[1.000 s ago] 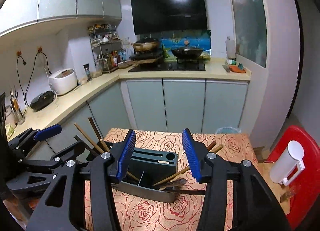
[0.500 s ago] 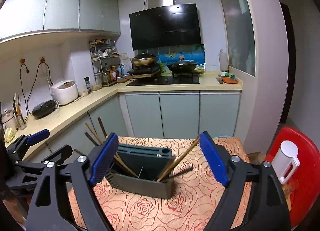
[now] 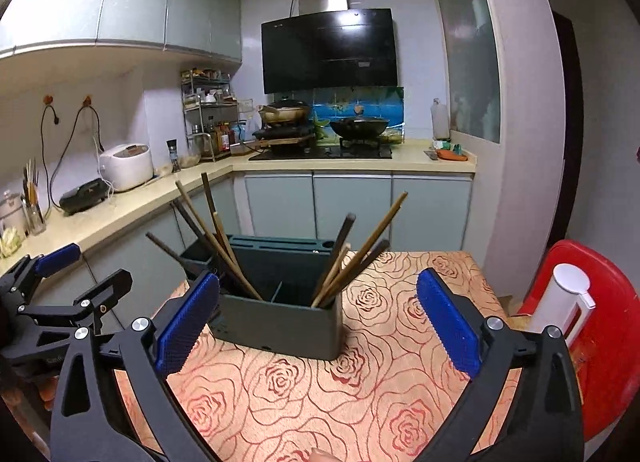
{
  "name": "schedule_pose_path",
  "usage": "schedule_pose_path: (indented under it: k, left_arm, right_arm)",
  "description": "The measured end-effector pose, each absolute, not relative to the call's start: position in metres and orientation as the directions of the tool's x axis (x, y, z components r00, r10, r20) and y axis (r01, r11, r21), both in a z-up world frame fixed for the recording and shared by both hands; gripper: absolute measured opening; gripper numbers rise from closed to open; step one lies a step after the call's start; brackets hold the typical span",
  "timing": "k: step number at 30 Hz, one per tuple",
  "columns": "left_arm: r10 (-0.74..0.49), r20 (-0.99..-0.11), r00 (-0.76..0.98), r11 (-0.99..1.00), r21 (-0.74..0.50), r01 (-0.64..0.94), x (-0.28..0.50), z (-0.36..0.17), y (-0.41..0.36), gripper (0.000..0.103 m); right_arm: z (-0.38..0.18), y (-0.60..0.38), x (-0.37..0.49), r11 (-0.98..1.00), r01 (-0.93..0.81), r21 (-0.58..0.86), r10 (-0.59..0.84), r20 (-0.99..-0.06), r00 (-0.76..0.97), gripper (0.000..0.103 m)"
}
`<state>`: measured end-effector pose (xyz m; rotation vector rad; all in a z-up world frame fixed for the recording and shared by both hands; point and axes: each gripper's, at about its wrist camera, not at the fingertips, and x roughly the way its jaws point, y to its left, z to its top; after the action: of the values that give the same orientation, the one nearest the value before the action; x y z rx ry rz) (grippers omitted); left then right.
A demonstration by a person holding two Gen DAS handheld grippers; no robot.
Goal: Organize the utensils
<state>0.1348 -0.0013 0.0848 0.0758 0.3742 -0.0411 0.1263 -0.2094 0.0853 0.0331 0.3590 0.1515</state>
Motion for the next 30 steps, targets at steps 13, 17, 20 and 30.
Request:
schedule_pose_path:
  k: [13, 17, 20, 30]
  left_arm:
    - [0.022, -0.348, 0.937, 0.998, 0.062, 0.0, 0.111, 0.06, 0.002, 0.096]
    - [0.028, -0.325, 0.945, 0.998, 0.059, -0.009, 0.105, 0.058, 0.003, 0.096]
    - [0.033, -0.312, 0.95, 0.998, 0.063, -0.014, 0.103, 0.055, 0.002, 0.096]
    - [0.036, -0.307, 0.951, 0.997, 0.072, -0.015, 0.1, 0.05, 0.004, 0.096]
  right_arm:
    - [0.059, -0.203, 0.104, 0.993, -0.121, 0.012, 0.118, -0.344, 0.931, 0.096]
    - [0.053, -0.204, 0.102, 0.994, -0.112, 0.022, 0.112, -0.346, 0.932, 0.096]
    - [0.048, -0.205, 0.101, 0.994, -0.107, 0.028, 0.11, -0.349, 0.931, 0.096]
    - [0.039, -0.199, 0.092, 0.993, -0.119, 0.017, 0.117, -0.346, 0.931, 0.096]
